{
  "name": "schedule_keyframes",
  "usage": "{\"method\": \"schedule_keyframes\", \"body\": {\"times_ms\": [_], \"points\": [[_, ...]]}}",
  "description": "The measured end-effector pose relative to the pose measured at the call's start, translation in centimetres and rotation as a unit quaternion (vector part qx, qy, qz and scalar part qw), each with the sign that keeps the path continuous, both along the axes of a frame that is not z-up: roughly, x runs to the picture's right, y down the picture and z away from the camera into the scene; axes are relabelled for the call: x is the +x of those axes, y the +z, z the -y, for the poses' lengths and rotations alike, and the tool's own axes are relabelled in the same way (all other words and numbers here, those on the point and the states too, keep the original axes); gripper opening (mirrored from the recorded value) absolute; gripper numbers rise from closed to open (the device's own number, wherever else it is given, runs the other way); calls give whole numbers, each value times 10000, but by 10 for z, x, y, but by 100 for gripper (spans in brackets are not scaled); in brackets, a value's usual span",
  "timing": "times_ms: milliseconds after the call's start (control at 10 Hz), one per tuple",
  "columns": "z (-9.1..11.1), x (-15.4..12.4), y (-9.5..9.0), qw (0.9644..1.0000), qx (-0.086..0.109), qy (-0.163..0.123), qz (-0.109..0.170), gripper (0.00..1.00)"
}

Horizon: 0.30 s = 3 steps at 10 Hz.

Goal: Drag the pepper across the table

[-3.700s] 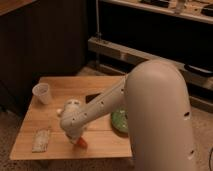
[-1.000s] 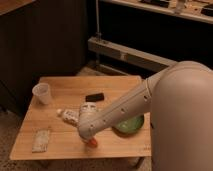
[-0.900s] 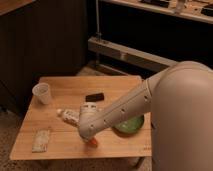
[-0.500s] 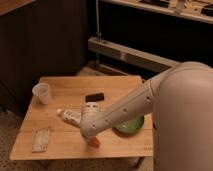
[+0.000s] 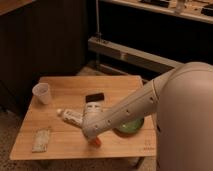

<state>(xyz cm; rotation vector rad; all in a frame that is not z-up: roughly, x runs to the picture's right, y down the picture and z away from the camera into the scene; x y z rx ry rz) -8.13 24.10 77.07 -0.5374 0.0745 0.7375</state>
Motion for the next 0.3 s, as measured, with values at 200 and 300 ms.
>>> {"method": "schedule_keyframes", "body": {"times_ms": [200, 300], "points": [[2, 3, -1, 10000, 30, 49, -20, 0], [2, 4, -2, 10000, 36, 61, -25, 0]]}}
